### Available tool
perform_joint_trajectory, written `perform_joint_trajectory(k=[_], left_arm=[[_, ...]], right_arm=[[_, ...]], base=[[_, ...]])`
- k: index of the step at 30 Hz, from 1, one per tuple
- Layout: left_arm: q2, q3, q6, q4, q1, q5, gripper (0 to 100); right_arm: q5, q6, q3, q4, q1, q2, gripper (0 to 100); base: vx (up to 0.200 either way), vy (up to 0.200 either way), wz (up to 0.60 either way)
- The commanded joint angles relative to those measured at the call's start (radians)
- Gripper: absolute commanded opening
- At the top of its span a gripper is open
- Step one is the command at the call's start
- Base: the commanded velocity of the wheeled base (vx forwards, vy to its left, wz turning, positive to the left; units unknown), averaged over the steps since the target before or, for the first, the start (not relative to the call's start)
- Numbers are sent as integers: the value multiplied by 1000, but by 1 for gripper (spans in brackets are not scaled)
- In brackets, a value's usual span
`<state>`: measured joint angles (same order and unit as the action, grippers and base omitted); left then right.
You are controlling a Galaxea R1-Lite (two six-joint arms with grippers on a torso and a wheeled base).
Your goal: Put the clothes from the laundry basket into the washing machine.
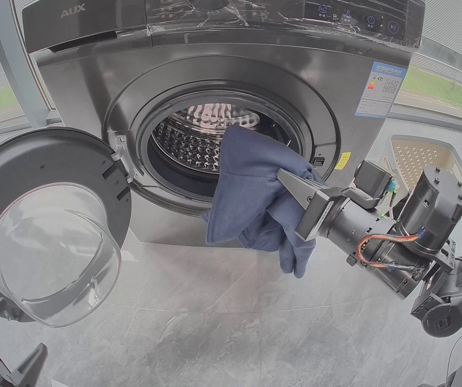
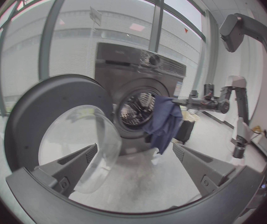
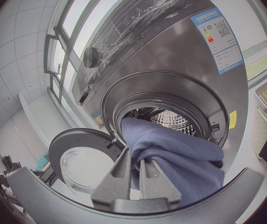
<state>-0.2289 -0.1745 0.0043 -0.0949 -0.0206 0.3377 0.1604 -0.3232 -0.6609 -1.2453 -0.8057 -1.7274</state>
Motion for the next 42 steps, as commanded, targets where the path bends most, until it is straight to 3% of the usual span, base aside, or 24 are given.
perform_joint_trajectory(k=[1,4,6,8,11,15,28,38,42], left_arm=[[-290,-42,17,-57,-7,161,100],[-432,-45,22,-147,-19,190,100],[-520,-45,8,-226,-84,202,100],[-592,-48,0,-286,-159,193,100],[-696,-59,-20,-367,-219,169,100],[-842,-86,-13,-448,-249,150,100],[-1089,-207,-13,-483,-384,119,100],[-1228,-286,-17,-490,-387,121,100],[-1304,-292,-20,-552,-387,121,100]], right_arm=[[-4,3,-36,-26,-4,-55,0],[-7,3,-52,-26,-15,-78,0],[-12,4,-60,-26,-23,-92,0],[-13,4,-72,-26,-32,-95,0],[-13,3,-82,-26,-38,-93,0],[-15,3,-79,-28,-39,-87,0],[-13,3,-69,-45,-44,-83,0],[-12,3,-59,-49,-46,-81,0],[-7,3,-57,-51,-56,-81,0]], base=[[0,0,0],[0,0,0],[0,0,0],[0,0,0],[0,0,0],[0,0,0],[0,0,0],[0,0,0],[0,0,0]])
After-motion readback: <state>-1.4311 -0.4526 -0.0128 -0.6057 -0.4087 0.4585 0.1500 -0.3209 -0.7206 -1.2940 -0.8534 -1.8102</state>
